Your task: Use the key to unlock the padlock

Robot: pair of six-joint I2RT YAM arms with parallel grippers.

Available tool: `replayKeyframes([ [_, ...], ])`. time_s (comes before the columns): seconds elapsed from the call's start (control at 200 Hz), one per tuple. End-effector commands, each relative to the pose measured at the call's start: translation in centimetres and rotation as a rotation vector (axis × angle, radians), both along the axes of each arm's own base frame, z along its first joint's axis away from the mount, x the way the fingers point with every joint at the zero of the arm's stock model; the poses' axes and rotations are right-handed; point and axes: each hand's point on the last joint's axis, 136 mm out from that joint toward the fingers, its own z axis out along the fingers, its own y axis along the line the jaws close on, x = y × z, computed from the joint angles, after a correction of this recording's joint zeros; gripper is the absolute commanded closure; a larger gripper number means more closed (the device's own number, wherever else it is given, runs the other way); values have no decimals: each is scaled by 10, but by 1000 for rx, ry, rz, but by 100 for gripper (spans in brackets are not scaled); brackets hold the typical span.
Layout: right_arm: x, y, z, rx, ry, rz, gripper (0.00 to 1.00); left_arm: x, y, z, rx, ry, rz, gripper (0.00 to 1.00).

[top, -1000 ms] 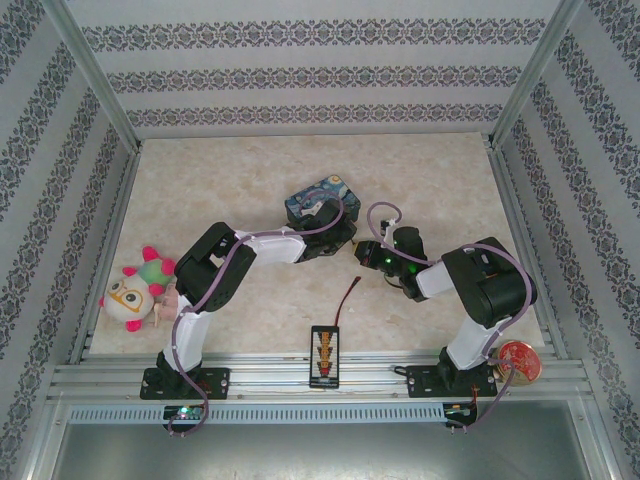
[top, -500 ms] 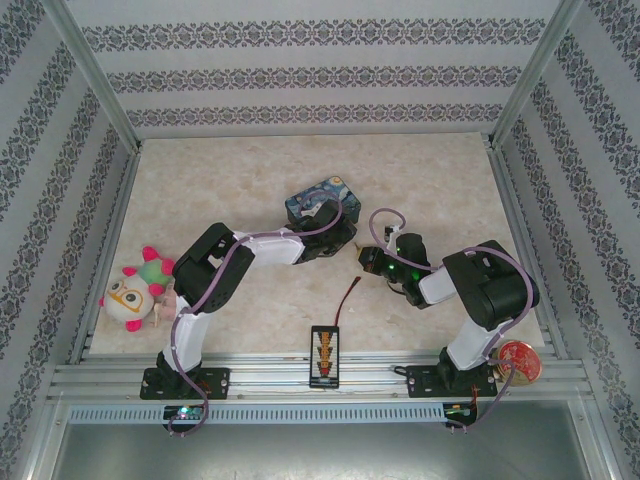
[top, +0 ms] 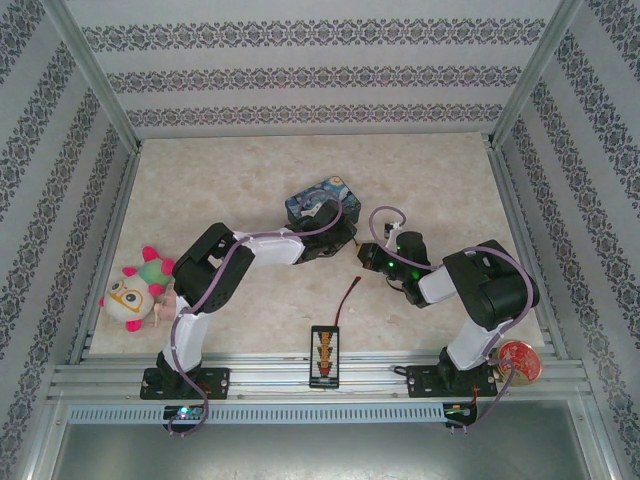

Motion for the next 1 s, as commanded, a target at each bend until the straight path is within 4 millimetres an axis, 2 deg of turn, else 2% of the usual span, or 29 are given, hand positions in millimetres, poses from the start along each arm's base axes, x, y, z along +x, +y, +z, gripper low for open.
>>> replayKeyframes([
  [0.0, 7, 11, 14, 34, -44, 27, 100, -19, -11, -3, -44, 75, -28, 100],
  [0.645, 7, 18, 4, 33, -14, 38, 100, -18, -12, -3, -53, 71, -22, 100],
  [0.994, 13, 17, 13, 53, -33, 11, 100, -19, -12, -4, -51, 75, -28, 100],
])
